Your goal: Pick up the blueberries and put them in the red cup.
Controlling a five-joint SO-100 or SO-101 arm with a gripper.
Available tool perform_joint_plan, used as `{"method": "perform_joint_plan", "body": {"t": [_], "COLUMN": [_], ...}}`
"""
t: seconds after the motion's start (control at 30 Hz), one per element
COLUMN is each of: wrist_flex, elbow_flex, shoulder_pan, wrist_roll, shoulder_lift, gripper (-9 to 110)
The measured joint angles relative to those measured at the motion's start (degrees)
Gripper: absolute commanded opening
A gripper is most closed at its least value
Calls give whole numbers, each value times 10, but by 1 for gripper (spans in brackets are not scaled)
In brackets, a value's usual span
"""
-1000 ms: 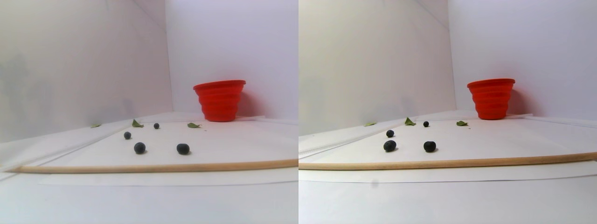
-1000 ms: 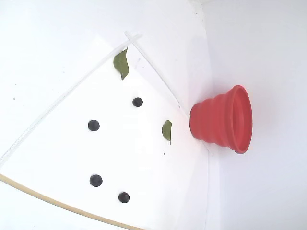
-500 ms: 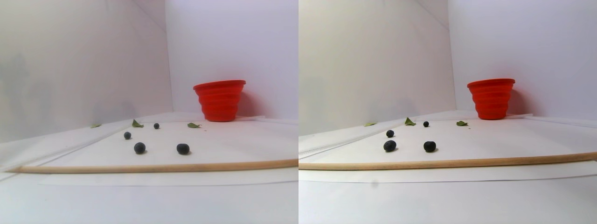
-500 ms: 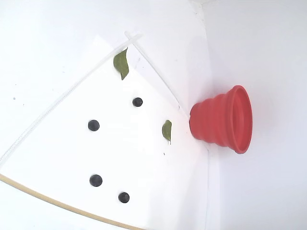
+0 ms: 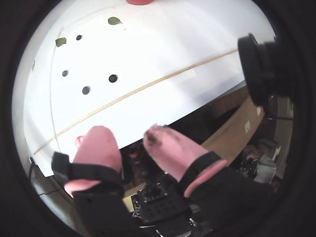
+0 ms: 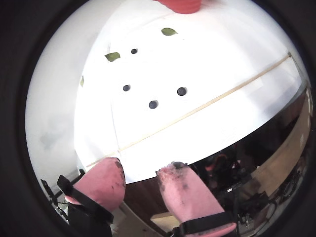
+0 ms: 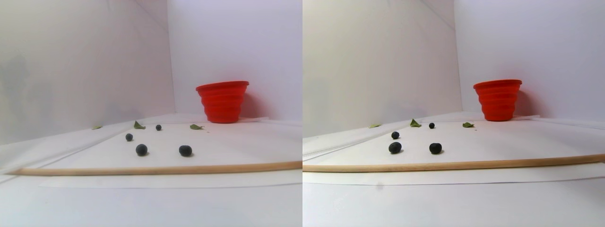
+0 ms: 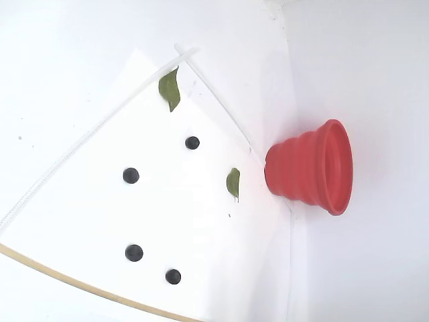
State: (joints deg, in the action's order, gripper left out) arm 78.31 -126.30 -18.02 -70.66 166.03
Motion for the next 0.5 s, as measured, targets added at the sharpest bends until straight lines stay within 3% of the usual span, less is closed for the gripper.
{"method": "perform_joint_plan", "body": {"t": [0.5], "wrist_flex": [-91], "elbow_flex": [-54], "shoulder_pan": [-34], "wrist_roll": [-116], "shoulder_lift": [-96], "gripper": [14]}}
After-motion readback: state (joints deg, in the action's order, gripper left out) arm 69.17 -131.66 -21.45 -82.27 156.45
